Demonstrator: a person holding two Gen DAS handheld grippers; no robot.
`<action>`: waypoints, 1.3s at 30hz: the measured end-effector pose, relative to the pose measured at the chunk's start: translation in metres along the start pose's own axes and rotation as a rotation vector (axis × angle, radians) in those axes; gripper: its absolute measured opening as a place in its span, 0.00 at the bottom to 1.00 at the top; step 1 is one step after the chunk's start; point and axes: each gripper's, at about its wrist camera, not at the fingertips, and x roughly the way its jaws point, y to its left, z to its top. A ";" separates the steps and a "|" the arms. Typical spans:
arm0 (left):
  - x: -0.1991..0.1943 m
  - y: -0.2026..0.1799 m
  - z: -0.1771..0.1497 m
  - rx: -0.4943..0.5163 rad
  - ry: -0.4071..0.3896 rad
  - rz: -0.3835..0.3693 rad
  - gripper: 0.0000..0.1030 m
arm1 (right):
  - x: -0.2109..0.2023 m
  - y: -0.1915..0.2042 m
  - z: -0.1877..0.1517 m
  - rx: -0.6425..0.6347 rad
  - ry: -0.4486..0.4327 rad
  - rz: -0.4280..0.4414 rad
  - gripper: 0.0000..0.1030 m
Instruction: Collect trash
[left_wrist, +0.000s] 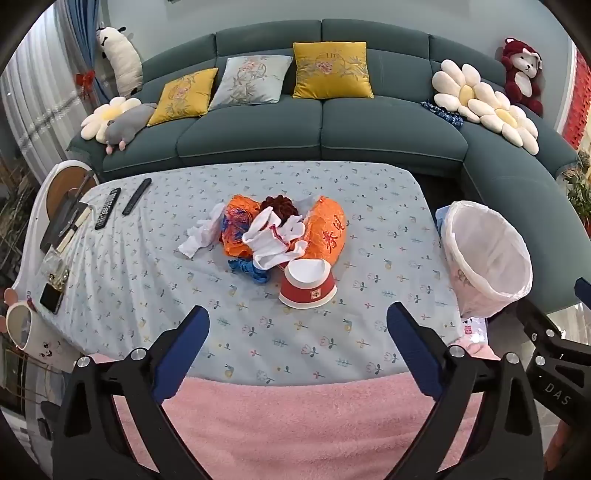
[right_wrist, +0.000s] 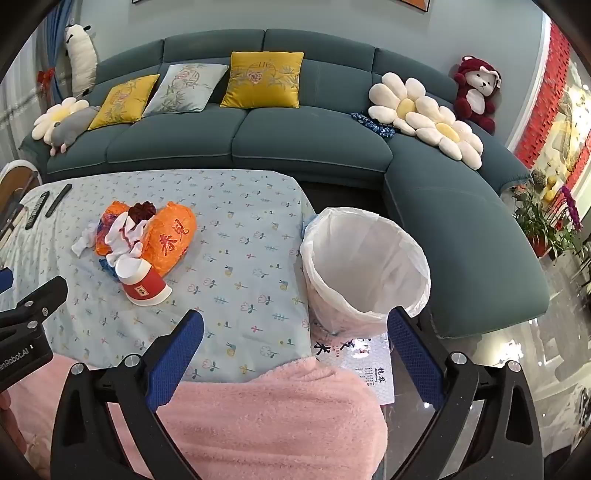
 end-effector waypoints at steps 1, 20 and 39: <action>0.000 0.000 0.000 0.001 0.000 0.000 0.89 | 0.000 0.000 0.000 0.001 0.004 0.003 0.92; -0.005 -0.002 0.000 0.010 -0.022 0.003 0.89 | 0.001 0.000 -0.002 0.003 -0.003 0.003 0.92; -0.004 0.003 -0.001 -0.002 -0.025 -0.002 0.84 | -0.002 0.001 0.000 0.001 -0.007 0.000 0.92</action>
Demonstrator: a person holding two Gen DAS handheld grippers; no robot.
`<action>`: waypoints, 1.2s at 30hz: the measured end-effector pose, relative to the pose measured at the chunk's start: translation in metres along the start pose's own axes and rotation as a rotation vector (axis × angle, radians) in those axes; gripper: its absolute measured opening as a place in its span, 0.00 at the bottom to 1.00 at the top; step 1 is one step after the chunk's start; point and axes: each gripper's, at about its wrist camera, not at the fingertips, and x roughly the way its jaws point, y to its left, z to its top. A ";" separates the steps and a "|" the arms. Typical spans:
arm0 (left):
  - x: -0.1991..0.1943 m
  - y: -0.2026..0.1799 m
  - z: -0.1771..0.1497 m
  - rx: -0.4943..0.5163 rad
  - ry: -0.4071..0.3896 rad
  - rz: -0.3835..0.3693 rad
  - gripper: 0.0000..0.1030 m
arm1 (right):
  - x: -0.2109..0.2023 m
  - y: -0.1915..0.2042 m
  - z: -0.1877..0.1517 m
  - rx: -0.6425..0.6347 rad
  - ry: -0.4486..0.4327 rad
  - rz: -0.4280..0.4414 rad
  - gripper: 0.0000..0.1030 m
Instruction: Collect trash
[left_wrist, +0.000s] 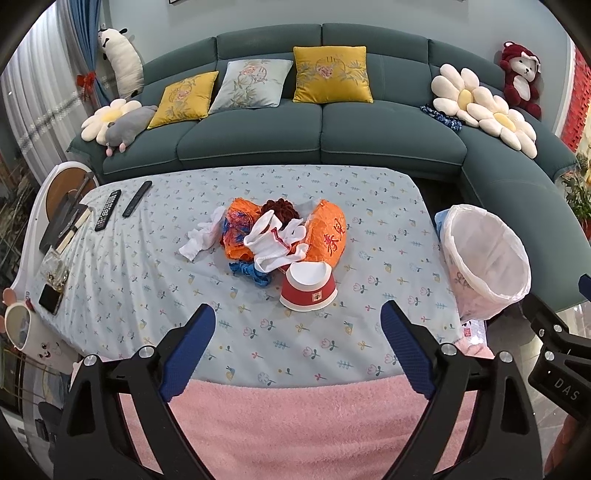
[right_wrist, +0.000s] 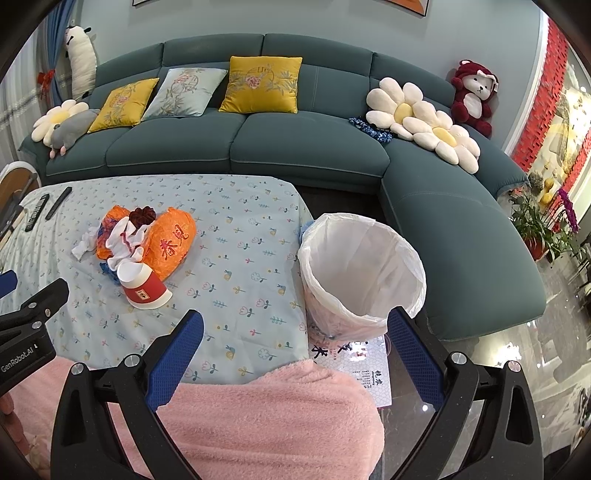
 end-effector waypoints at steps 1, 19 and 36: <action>0.000 0.000 0.000 0.003 -0.003 0.003 0.84 | 0.000 -0.001 0.001 0.000 0.000 0.000 0.92; -0.006 -0.002 -0.002 0.018 -0.038 -0.012 0.84 | -0.006 -0.003 0.006 0.001 -0.006 -0.003 0.92; -0.008 -0.006 0.000 0.042 -0.029 -0.032 0.84 | -0.007 -0.006 0.003 0.009 -0.013 -0.010 0.92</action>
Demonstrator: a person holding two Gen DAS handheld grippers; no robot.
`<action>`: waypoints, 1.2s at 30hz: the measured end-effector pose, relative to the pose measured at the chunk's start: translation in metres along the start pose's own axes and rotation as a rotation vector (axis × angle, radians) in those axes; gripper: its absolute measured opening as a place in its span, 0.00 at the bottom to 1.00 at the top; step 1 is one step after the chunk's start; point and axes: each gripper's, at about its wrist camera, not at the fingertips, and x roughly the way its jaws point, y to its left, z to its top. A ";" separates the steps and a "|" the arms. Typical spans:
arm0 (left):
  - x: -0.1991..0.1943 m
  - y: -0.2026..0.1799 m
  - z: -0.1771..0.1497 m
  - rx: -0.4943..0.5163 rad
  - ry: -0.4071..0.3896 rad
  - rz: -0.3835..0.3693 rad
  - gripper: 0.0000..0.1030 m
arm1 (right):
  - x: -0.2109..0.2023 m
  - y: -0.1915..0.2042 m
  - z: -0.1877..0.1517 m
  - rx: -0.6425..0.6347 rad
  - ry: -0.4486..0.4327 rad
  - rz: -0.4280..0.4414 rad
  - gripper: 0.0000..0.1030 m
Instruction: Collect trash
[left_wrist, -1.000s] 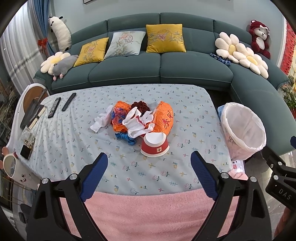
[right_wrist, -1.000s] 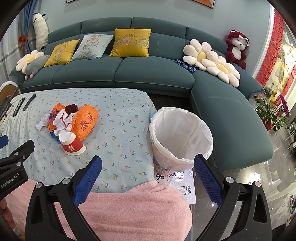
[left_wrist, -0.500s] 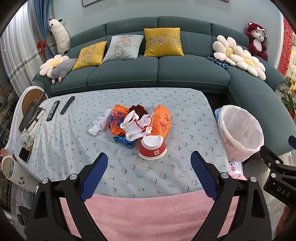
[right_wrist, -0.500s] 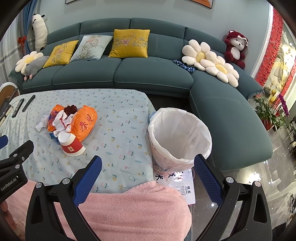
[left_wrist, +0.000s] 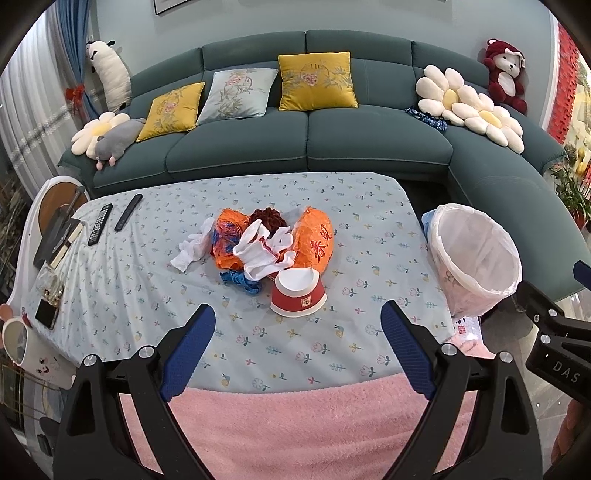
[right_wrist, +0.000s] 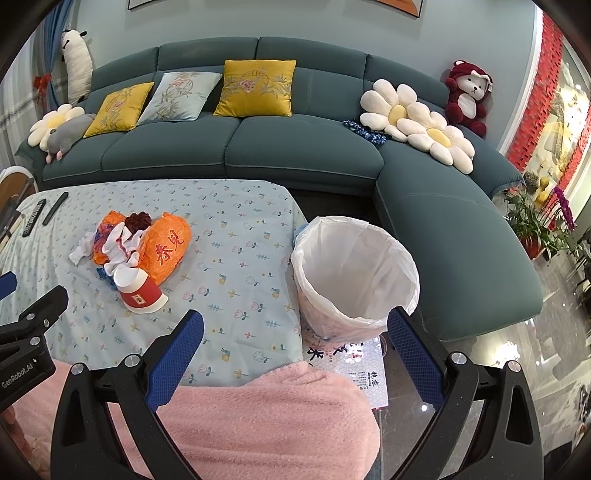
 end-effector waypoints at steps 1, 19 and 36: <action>0.000 0.000 0.000 -0.001 -0.003 0.003 0.84 | 0.000 0.000 0.000 0.000 0.000 0.000 0.92; -0.003 0.002 0.003 0.000 -0.026 -0.001 0.84 | -0.001 -0.001 0.004 -0.001 -0.007 -0.006 0.92; -0.005 0.005 0.005 -0.023 -0.050 -0.005 0.84 | -0.001 -0.002 0.005 0.001 -0.009 -0.007 0.92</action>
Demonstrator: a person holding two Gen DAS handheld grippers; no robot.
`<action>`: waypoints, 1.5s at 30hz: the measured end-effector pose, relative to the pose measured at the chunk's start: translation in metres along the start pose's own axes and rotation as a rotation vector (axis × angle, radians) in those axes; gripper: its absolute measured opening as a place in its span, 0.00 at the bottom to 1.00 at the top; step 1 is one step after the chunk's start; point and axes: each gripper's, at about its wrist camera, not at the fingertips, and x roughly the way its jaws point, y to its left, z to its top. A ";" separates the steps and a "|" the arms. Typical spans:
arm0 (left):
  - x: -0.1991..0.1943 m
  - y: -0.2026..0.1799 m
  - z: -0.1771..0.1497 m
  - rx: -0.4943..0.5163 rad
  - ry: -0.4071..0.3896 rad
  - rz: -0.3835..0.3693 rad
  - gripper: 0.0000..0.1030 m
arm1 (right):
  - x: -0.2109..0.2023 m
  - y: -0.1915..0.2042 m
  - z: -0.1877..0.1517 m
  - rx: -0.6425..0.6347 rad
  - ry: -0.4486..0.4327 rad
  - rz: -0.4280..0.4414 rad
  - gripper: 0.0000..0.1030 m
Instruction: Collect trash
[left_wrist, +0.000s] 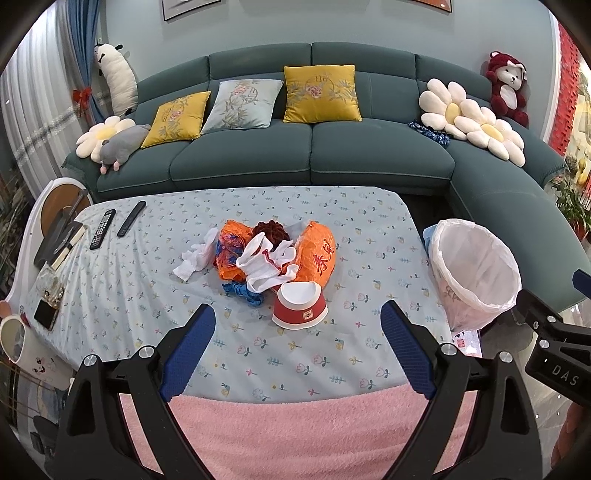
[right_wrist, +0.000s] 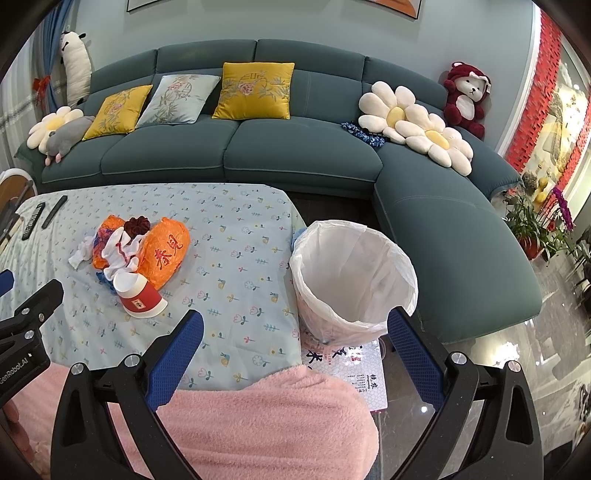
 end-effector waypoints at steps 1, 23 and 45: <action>0.000 0.001 0.001 -0.004 0.000 -0.001 0.84 | 0.000 0.000 0.000 0.000 0.000 -0.001 0.92; 0.078 0.075 -0.027 -0.134 0.118 -0.108 0.86 | 0.040 0.040 0.008 0.020 0.021 0.012 0.92; 0.209 0.032 -0.028 -0.127 0.187 -0.161 0.91 | 0.124 0.083 0.022 0.028 0.094 0.025 0.92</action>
